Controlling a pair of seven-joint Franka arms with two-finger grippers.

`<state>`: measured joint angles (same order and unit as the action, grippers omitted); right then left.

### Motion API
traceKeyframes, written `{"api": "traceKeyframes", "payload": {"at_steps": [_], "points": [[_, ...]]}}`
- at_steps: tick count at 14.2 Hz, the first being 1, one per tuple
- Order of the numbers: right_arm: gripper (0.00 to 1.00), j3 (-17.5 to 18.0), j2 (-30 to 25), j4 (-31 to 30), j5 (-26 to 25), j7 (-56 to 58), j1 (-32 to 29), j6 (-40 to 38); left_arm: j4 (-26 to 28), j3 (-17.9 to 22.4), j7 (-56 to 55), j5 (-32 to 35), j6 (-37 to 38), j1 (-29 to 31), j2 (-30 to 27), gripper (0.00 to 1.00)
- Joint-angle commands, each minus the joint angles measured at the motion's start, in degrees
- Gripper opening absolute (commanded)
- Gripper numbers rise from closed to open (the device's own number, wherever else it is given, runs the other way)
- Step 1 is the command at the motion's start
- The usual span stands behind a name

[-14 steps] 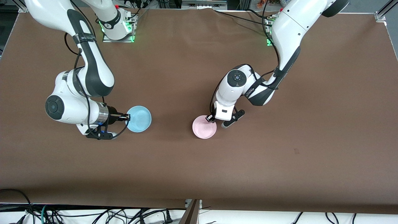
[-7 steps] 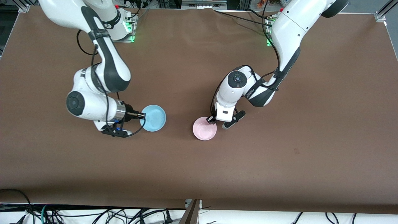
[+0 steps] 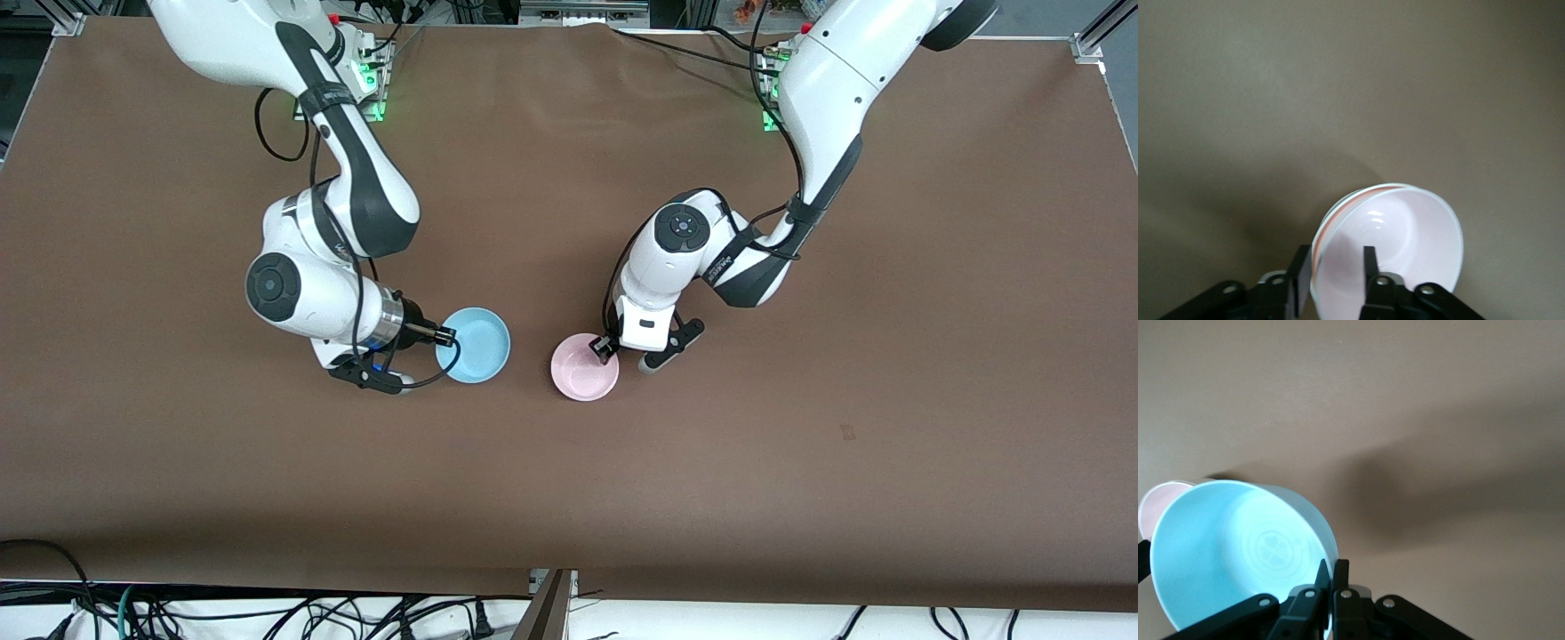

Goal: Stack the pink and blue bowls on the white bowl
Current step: 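Release the pink bowl while the right gripper carries the blue bowl over, then lower the blue bowl into the pink bowl while the left gripper withdraws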

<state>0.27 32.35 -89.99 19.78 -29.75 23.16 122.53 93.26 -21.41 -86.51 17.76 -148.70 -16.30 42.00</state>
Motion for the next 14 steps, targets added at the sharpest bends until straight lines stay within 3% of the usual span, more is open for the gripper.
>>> {"api": "traceKeyframes", "payload": {"at_steps": [1, 2, 9, 14], "points": [[0.00, -0.18, 1.92, 2.01, 0.87, -4.08, 2.76, 3.32, -2.38, 0.05, -1.21, 1.14, 0.26, 0.39, 0.19, 0.04], [0.00, -0.18, 2.36, 2.18, 0.87, -4.96, 3.29, 4.38, -2.47, 0.05, -1.21, 1.14, 0.26, 0.39, 0.27, 0.00], [0.00, -0.18, 5.44, 5.08, 0.69, -10.41, 7.07, 8.25, -3.25, 0.05, -0.77, 1.31, 0.43, 1.96, -0.60, 0.00], [0.00, -0.18, 7.37, 5.17, 0.43, -13.22, 9.53, 13.34, -13.26, -1.36, 1.51, -0.17, 14.72, 5.48, -2.19, 0.00]]}}
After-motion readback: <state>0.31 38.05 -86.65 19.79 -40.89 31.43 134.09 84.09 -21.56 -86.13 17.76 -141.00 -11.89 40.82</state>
